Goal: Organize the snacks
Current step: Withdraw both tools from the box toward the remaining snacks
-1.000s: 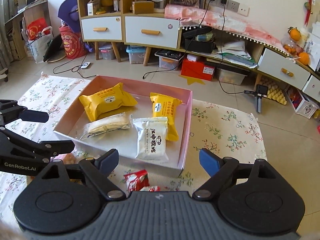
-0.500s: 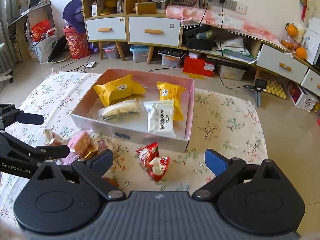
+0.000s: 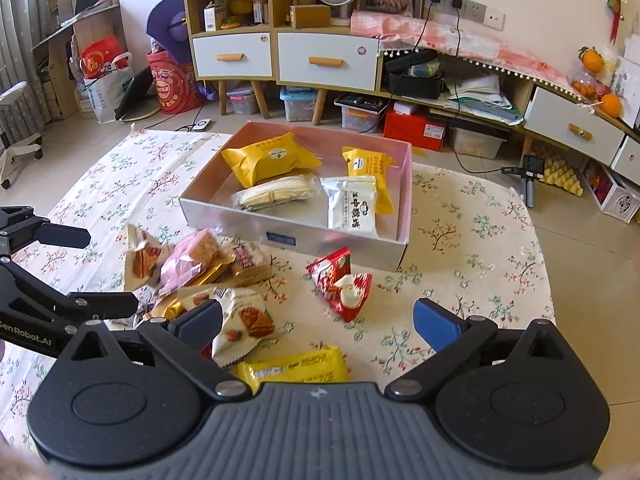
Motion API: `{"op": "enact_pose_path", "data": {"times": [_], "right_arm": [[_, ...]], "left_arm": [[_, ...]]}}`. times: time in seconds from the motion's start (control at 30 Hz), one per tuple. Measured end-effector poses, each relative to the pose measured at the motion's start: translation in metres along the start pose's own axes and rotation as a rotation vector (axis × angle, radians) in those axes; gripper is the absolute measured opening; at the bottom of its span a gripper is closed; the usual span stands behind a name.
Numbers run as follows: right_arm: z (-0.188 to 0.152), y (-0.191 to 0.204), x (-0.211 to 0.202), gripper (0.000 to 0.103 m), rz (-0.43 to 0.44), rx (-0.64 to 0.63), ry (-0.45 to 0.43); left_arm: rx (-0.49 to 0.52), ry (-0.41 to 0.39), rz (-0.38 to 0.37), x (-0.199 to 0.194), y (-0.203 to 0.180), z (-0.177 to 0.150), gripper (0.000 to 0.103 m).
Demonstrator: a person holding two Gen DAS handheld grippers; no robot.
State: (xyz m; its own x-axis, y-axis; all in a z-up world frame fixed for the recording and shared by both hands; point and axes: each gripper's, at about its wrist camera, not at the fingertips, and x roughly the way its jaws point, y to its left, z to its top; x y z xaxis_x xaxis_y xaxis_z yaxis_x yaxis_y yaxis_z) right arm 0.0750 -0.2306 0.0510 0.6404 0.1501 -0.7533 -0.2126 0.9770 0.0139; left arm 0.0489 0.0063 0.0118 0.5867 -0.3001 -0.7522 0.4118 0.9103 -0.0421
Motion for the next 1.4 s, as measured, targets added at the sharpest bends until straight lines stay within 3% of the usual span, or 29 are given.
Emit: {"op": "enact_pose_path", "data": {"times": [0.33, 0.63, 0.77, 1.0, 1.4], "right_arm": [[-0.03, 0.003, 0.003, 0.103, -0.005, -0.036, -0.008], [-0.052, 0.008, 0.001, 0.103, -0.002, -0.118, -0.041], [-0.057, 0.007, 0.0, 0.103, 0.019, -0.115, -0.045], [-0.067, 0.009, 0.014, 0.103, 0.045, -0.159, -0.011], [-0.067, 0.017, 0.039, 0.103, 0.093, -0.257, 0.013]], "left_arm": [[0.064, 0.021, 0.007, 0.0, 0.006, -0.038, 0.1], [0.082, -0.012, -0.017, 0.0, 0.019, -0.061, 0.1], [0.096, -0.035, -0.032, 0.002, 0.023, -0.066, 0.1], [0.226, -0.074, -0.077, 0.019, 0.026, -0.072, 0.1], [0.28, -0.058, -0.116, 0.049, 0.025, -0.058, 0.096]]}}
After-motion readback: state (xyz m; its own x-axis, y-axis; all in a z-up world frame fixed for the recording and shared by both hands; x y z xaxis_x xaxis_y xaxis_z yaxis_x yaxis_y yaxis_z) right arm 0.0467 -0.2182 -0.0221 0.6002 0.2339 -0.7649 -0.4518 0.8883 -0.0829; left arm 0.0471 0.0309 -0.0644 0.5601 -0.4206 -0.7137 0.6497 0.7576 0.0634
